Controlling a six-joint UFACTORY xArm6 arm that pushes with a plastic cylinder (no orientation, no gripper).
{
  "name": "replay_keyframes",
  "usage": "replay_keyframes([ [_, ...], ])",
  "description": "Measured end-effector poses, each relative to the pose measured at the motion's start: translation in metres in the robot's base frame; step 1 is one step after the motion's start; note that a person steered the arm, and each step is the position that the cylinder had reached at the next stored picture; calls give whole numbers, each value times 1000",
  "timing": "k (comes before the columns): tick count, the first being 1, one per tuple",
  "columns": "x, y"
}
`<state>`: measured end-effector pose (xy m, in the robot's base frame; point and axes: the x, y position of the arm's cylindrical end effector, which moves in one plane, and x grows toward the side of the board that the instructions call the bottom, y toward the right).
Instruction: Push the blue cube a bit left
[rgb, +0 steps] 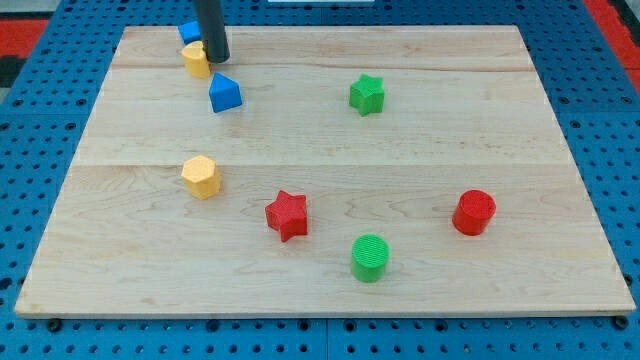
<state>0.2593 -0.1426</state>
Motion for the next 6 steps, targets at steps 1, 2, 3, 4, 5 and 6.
replay_keyframes([
  [1, 6, 0],
  [2, 6, -6],
  [3, 6, -6],
  [4, -10, 22],
  [5, -27, 28],
  [6, -30, 19],
])
